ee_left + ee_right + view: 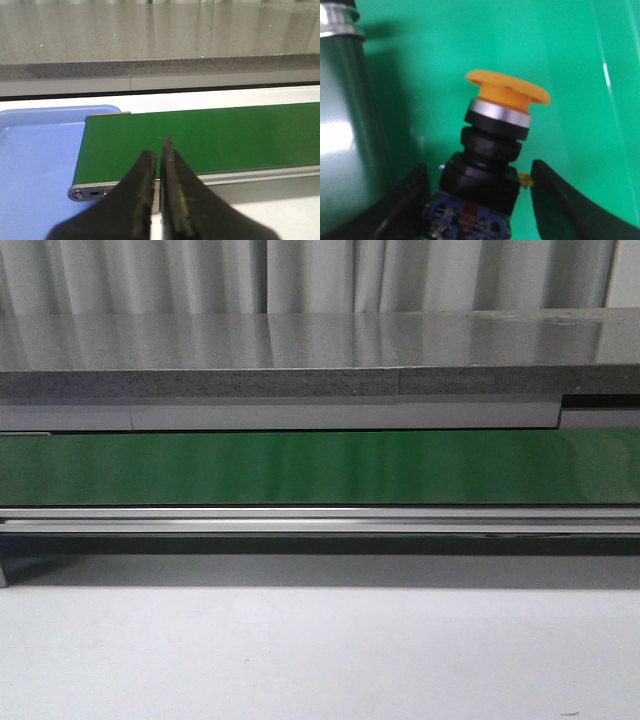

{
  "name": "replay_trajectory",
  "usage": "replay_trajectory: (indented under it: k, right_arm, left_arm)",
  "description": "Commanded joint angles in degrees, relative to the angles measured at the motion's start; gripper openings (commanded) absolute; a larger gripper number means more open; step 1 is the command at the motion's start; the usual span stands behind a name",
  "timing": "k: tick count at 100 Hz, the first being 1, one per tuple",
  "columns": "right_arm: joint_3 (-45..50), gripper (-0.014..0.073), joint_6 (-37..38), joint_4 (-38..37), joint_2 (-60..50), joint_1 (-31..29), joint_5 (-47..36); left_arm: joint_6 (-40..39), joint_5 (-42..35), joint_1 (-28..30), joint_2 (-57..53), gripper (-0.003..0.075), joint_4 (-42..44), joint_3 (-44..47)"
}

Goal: Move button from left to right
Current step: 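Lift the button with the right gripper and carry it over the green tray, then lower the button into the green tray and open the right gripper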

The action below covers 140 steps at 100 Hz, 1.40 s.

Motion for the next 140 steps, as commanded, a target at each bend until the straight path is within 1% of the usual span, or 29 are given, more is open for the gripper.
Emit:
replay_trajectory:
  k: [1, 27, 32, 42, 54, 61, 65, 99, 113, 125, 140]
  right_arm:
    - [-1.89, 0.0160, -0.51, -0.27, -1.78, -0.30, -2.16]
    - [-1.89, 0.0163, -0.51, -0.16, -1.22, -0.30, -2.59]
    - [-1.89, 0.0174, -0.51, -0.16, -1.22, -0.30, -2.71]
    - [-1.89, 0.0248, -0.06, -0.09, -1.22, -0.30, -2.71]
    - [-1.89, 0.0384, 1.50, -0.09, -1.22, -0.30, -2.65]
    - [-1.89, 0.0435, 2.06, -0.09, -1.22, -0.30, -2.55]
    - [-1.89, 0.0447, 2.05, -0.09, -1.22, -0.30, -2.50]
    - [-1.89, 0.0447, 4.99, 0.02, -2.48, -0.30, -1.65]
    - [-1.89, 0.0447, 5.14, 2.94, -5.14, 0.06, -1.68]
    - [-1.37, 0.0447, 5.14, 4.91, -8.80, 1.76, -2.69]
    - [2.54, 0.0447, 5.14, 5.02, -15.51, 5.72, -7.71]
  left_arm:
    - [-0.26, -4.54, -0.39, 0.34, 0.0005, -0.51, -1.67]
    - [-0.26, -4.54, -0.39, 0.34, 0.0005, -0.51, -1.67]
    - [-0.26, -4.54, -0.39, 0.34, 0.0005, -0.51, -1.67]
    - [-0.26, -4.54, -0.39, 0.34, 0.0005, -0.51, -1.67]
    - [-0.26, -4.54, -0.39, 0.34, 0.0005, -0.51, -1.67]
    - [-0.26, -4.54, -0.39, 0.34, 0.0005, -0.51, -1.67]
    - [-0.26, -4.54, -0.39, 0.34, 0.0005, -0.51, -1.67]
    - [-0.26, -4.54, -0.39, 0.34, 0.0005, -0.51, -1.67]
    - [-0.26, -4.54, -0.39, 0.34, 0.0005, -0.51, -1.67]
    - [-0.26, -4.54, -0.39, 0.34, 0.0005, -0.51, -1.67]
    - [-0.26, -4.54, -0.39, 0.34, 0.0005, -0.51, -1.67]
